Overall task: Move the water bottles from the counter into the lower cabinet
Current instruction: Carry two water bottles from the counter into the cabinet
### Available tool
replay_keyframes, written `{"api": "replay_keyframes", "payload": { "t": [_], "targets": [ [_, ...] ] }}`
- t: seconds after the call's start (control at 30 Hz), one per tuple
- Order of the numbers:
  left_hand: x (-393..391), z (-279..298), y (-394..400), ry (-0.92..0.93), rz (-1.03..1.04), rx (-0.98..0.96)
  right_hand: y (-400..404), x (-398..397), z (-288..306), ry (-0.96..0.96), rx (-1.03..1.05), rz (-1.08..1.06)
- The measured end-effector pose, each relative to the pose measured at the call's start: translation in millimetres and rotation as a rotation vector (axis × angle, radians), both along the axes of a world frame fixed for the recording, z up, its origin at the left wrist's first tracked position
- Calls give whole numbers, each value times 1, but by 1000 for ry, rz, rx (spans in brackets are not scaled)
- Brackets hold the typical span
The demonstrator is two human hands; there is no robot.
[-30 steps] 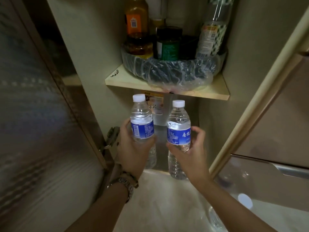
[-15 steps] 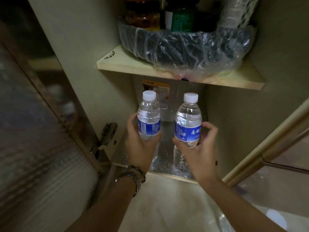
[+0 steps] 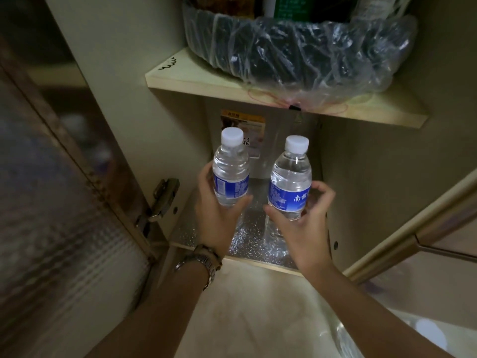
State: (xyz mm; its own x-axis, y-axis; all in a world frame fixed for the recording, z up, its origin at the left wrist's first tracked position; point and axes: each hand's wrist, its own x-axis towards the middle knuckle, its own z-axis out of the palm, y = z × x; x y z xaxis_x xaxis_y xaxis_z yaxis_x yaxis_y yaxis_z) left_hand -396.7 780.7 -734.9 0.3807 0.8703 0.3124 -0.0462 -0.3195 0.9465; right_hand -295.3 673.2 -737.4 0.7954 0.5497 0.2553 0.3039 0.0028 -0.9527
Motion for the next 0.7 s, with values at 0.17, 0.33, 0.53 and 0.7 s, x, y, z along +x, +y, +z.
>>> {"api": "replay_keyframes", "payload": {
  "t": [0.17,0.33,0.53,0.7],
  "targets": [
    [-9,-4,-2,90,44,37,-6,-4,-2,-11,-11,-23],
    [-22,-24,-7,228,100,-1,-11,-10,-2,-43,-29,-22],
    [-21,-32,-12,293,125,13,-16,-15,-7,-60,-48,-54],
    [-15,-38,-7,336,161,29,-16,-15,-8,-55,-45,-53]
  ]
}}
